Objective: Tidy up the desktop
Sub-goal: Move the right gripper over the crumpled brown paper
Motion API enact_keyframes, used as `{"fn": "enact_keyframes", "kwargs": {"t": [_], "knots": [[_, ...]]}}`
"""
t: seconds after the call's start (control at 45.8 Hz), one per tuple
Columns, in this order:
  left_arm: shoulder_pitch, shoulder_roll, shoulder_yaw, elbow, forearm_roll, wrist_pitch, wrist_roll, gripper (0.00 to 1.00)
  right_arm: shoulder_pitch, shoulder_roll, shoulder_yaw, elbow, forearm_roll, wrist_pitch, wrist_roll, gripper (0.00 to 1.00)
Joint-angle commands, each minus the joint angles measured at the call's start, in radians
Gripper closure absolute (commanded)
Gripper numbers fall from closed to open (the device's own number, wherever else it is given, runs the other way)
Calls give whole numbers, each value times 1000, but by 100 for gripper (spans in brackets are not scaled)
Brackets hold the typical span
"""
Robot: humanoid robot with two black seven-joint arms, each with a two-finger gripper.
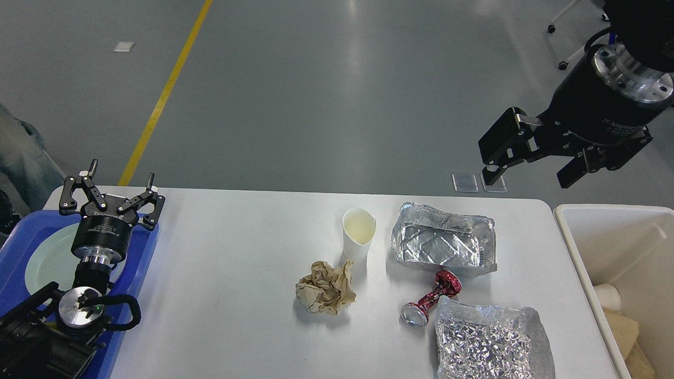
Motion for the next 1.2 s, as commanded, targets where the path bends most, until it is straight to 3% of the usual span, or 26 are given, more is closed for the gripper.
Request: {"fn": "enact_keyframes", "kwargs": {"t": [0.0,0.371,0.568,0.743,1.071,1.18], "knots": [[0,0,0,0,0,0,0,4,134,87,-25,86,31,0,0,0],[0,0,0,0,0,0,0,4,159,121,-32,101,72,0,1,0],[0,0,0,0,0,0,0,4,38,127,-11,96,176,-41,1,0],[0,0,0,0,0,0,0,4,-142,130,41,96,247,-191,1,1],[-3,0,0,0,0,0,0,4,-696,217,274,-6,265,-796,3,3],[0,0,0,0,0,0,2,4,-838,257,310,-83,253,-932,3,3]]}}
